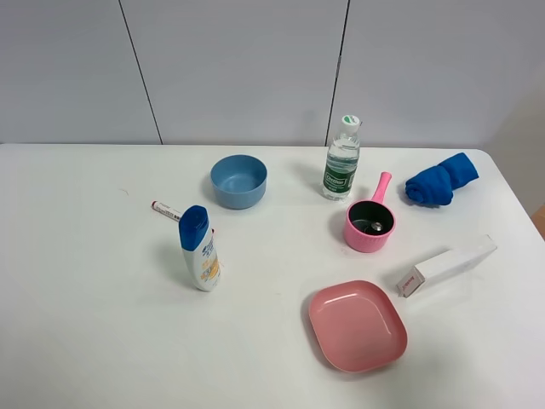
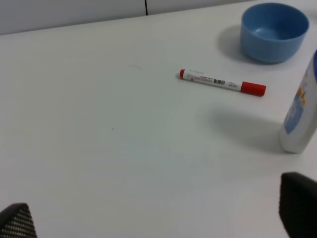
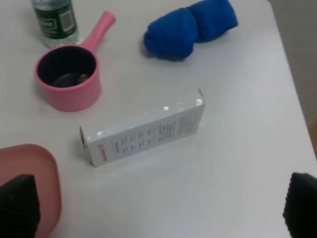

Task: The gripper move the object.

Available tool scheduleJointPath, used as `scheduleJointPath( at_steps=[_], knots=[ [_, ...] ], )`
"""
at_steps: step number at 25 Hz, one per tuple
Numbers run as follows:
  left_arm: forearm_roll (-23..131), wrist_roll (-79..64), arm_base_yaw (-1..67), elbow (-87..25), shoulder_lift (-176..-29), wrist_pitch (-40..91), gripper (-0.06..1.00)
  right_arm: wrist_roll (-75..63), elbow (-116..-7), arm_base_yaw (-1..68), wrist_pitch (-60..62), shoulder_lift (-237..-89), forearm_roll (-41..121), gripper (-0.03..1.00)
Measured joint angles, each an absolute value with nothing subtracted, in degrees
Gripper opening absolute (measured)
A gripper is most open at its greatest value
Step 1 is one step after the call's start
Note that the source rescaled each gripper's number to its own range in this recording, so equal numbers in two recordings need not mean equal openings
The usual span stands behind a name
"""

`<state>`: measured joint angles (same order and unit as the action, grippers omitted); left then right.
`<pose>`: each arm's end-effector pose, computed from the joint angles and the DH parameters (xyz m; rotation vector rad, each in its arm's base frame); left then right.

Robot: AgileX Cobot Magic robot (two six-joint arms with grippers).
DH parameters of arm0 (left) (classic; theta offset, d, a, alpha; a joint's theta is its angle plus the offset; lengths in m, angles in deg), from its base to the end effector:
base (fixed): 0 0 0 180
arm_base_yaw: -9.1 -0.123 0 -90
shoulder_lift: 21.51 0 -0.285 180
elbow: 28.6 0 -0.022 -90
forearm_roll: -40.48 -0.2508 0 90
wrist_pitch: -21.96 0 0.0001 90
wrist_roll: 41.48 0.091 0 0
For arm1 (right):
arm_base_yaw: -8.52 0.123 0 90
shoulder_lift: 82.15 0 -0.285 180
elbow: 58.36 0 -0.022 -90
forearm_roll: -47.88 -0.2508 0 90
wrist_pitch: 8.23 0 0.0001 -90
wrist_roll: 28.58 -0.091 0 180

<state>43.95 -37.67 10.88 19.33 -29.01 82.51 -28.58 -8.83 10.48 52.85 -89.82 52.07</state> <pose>-0.0070 -0.0046 0.2808 0.1019 2.0206 -0.0498 -0.0034 -0.0059 0.2724 -0.0323 2.0626 -0.0668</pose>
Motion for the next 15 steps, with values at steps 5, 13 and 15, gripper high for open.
scheduleJointPath(
  at_steps=[5, 13, 15],
  knots=[
    [43.9, -37.7, 10.9, 19.3, -29.0, 82.5, 1.0, -25.5, -8.8, 6.3, 52.8, -89.8, 49.8, 1.0],
    [43.9, -37.7, 10.9, 19.3, -29.0, 82.5, 1.0, -21.3, -8.8, 6.1, 52.8, -89.8, 46.9, 1.0],
    [43.9, -37.7, 10.9, 19.3, -29.0, 82.5, 1.0, -20.7, -8.8, 6.1, 52.8, -89.8, 46.9, 1.0]
  ],
)
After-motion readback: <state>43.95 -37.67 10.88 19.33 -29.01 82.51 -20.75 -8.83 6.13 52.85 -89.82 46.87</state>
